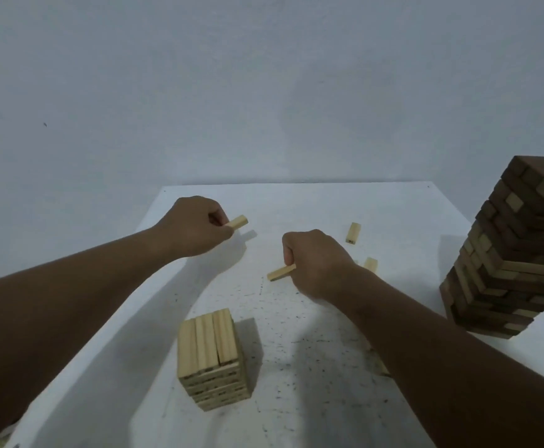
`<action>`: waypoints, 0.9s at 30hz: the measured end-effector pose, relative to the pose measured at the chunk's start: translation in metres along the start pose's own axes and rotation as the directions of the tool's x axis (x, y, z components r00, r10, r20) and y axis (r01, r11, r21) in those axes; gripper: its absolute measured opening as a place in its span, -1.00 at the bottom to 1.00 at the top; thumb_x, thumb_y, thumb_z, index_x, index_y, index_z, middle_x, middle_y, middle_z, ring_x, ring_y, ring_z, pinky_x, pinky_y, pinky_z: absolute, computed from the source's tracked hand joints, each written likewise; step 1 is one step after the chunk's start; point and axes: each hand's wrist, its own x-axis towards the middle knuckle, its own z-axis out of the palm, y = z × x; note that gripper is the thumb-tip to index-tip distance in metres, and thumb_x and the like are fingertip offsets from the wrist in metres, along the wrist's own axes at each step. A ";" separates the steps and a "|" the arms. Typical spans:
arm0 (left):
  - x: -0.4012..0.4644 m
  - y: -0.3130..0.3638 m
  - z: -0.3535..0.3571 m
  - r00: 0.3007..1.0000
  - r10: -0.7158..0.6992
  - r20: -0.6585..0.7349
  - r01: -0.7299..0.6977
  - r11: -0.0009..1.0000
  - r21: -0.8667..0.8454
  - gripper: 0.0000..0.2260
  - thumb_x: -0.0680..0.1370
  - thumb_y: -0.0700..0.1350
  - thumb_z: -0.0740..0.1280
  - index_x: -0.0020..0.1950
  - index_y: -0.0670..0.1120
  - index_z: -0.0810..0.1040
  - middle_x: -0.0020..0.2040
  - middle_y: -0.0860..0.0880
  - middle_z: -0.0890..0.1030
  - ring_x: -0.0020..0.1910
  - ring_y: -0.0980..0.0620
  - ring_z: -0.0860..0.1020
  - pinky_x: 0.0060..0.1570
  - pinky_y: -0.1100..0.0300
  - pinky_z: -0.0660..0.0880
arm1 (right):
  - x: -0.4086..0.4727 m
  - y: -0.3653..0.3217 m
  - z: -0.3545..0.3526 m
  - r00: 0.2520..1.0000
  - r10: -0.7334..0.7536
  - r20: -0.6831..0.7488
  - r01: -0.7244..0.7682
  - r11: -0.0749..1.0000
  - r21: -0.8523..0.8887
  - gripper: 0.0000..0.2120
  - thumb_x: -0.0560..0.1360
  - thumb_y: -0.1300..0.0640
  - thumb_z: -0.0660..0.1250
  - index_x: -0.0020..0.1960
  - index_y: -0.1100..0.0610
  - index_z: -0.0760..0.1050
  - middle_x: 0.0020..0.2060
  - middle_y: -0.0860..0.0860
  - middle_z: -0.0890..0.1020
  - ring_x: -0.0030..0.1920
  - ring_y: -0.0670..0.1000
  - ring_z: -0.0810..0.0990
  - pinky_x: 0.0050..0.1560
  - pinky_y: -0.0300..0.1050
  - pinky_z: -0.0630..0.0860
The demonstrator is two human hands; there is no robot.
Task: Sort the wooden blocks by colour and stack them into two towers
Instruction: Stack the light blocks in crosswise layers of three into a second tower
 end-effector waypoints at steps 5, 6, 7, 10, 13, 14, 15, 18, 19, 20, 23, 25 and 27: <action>-0.046 0.011 -0.033 0.996 -0.036 -0.083 0.026 0.992 -0.120 -0.93 0.49 -0.01 0.40 -0.16 0.04 0.63 -0.13 0.11 0.64 -0.19 0.15 0.57 -0.35 0.31 0.37 | -0.009 -0.002 -0.006 0.990 -0.013 -0.143 0.027 0.995 0.099 -0.80 0.42 0.39 0.19 -0.14 0.10 0.42 -0.25 0.05 0.55 -0.26 0.07 0.52 -0.41 -0.13 0.31; -0.054 0.014 -0.038 0.994 -0.041 -0.106 0.025 0.989 -0.147 -0.94 0.50 -0.01 0.39 -0.15 0.05 0.63 -0.13 0.12 0.64 -0.20 0.15 0.57 -0.36 0.32 0.37 | -0.013 -0.002 -0.009 0.982 0.011 -0.188 0.019 0.987 0.160 -0.80 0.43 0.37 0.19 -0.16 0.08 0.42 -0.29 0.04 0.55 -0.29 0.08 0.53 -0.42 -0.06 0.37; -0.063 0.019 -0.043 0.991 -0.046 -0.124 0.023 0.983 -0.180 -0.96 0.50 -0.01 0.39 -0.14 0.07 0.63 -0.12 0.12 0.64 -0.20 0.14 0.58 -0.37 0.32 0.38 | -0.018 -0.001 -0.013 0.973 0.048 -0.227 0.008 0.971 0.237 -0.81 0.43 0.35 0.22 -0.17 0.06 0.43 -0.31 0.03 0.56 -0.32 0.07 0.54 -0.40 -0.01 0.45; -0.088 0.042 -0.056 0.986 -0.029 -0.165 -0.012 0.970 -0.243 -0.96 0.51 0.00 0.39 -0.05 0.11 0.61 -0.12 0.14 0.62 -0.19 0.09 0.60 -0.36 0.28 0.44 | -0.043 -0.003 -0.029 0.930 0.185 -0.317 0.006 0.856 0.517 -0.82 0.42 0.32 0.35 -0.19 0.05 0.48 -0.34 -0.02 0.64 -0.35 0.00 0.58 -0.35 -0.04 0.53; -0.115 0.078 -0.064 0.978 0.026 -0.206 -0.082 0.959 -0.271 -0.95 0.49 0.00 0.40 -0.06 0.12 0.61 -0.15 0.13 0.61 -0.21 0.08 0.60 -0.39 0.28 0.47 | -0.079 -0.003 -0.044 0.886 0.321 -0.334 0.013 0.703 0.711 -0.88 0.42 0.31 0.39 -0.19 0.12 0.50 -0.35 -0.07 0.67 -0.26 0.04 0.65 -0.25 0.01 0.60; -0.124 0.091 -0.063 0.976 0.036 -0.217 -0.100 0.950 -0.295 -0.94 0.48 -0.02 0.41 -0.07 0.11 0.61 -0.16 0.12 0.61 -0.23 0.08 0.60 -0.41 0.28 0.46 | -0.091 -0.002 -0.046 0.868 0.361 -0.341 0.014 0.669 0.743 -0.88 0.41 0.28 0.41 -0.20 0.10 0.51 -0.33 -0.05 0.67 -0.23 0.08 0.66 -0.24 0.05 0.60; -0.134 0.103 -0.059 0.973 0.046 -0.225 -0.118 0.940 -0.320 -0.94 0.47 -0.04 0.42 -0.08 0.10 0.60 -0.17 0.11 0.60 -0.25 0.08 0.59 -0.41 0.28 0.45 | -0.104 0.000 -0.047 0.849 0.403 -0.342 0.002 0.645 0.765 -0.87 0.40 0.25 0.43 -0.22 0.07 0.52 -0.31 -0.03 0.68 -0.21 0.10 0.67 -0.23 0.07 0.60; -0.166 0.131 -0.030 0.969 0.070 -0.237 -0.165 0.897 -0.409 -0.89 0.44 -0.08 0.44 -0.08 0.09 0.59 -0.23 0.06 0.59 -0.35 0.11 0.54 -0.38 0.26 0.48 | -0.143 0.006 -0.035 0.815 0.501 -0.292 -0.049 0.561 0.826 -0.85 0.37 0.22 0.45 -0.21 0.05 0.50 -0.31 0.04 0.69 -0.25 0.15 0.69 -0.22 0.18 0.64; -0.176 0.135 -0.016 0.970 0.067 -0.233 -0.167 0.882 -0.440 -0.88 0.45 -0.08 0.43 -0.06 0.10 0.58 -0.26 0.05 0.58 -0.39 0.14 0.52 -0.39 0.30 0.45 | -0.155 0.008 -0.028 0.818 0.509 -0.268 -0.071 0.551 0.832 -0.85 0.36 0.21 0.45 -0.21 0.03 0.50 -0.33 0.06 0.69 -0.27 0.16 0.68 -0.22 0.23 0.63; -0.186 0.137 0.000 0.972 0.062 -0.225 -0.162 0.873 -0.460 -0.86 0.46 -0.08 0.43 -0.03 0.12 0.56 -0.28 0.04 0.56 -0.41 0.17 0.49 -0.41 0.35 0.41 | -0.165 0.011 -0.021 0.828 0.506 -0.241 -0.102 0.559 0.823 -0.84 0.35 0.19 0.45 -0.22 0.00 0.49 -0.35 0.05 0.68 -0.29 0.15 0.67 -0.22 0.24 0.63; -0.210 0.132 0.049 0.982 0.006 -0.187 -0.099 0.865 -0.492 -0.81 0.50 -0.08 0.39 0.04 0.17 0.51 -0.27 0.03 0.53 -0.40 0.15 0.48 -0.42 0.36 0.37 | -0.185 0.016 -0.004 0.867 0.469 -0.166 -0.187 0.616 0.765 -0.86 0.33 0.21 0.42 -0.24 0.04 0.48 -0.38 0.03 0.68 -0.31 0.08 0.68 -0.18 0.17 0.64; -0.225 0.126 0.072 0.988 -0.032 -0.151 -0.055 0.839 -0.541 -0.81 0.53 -0.09 0.38 0.03 0.19 0.49 -0.25 0.00 0.53 -0.35 0.09 0.51 -0.38 0.26 0.43 | -0.190 0.017 0.004 0.892 0.436 -0.123 -0.217 0.651 0.728 -0.87 0.32 0.26 0.38 -0.24 0.07 0.48 -0.39 0.05 0.67 -0.32 0.05 0.67 -0.19 0.14 0.64; -0.235 0.119 0.084 0.987 -0.031 -0.157 -0.062 0.831 -0.553 -0.83 0.56 -0.09 0.35 0.02 0.18 0.47 -0.22 0.01 0.52 -0.28 0.09 0.52 -0.30 0.20 0.50 | -0.191 0.015 0.010 0.916 0.386 -0.111 -0.213 0.699 0.683 -0.86 0.34 0.27 0.36 -0.23 0.05 0.47 -0.38 0.05 0.66 -0.33 0.06 0.65 -0.21 0.13 0.62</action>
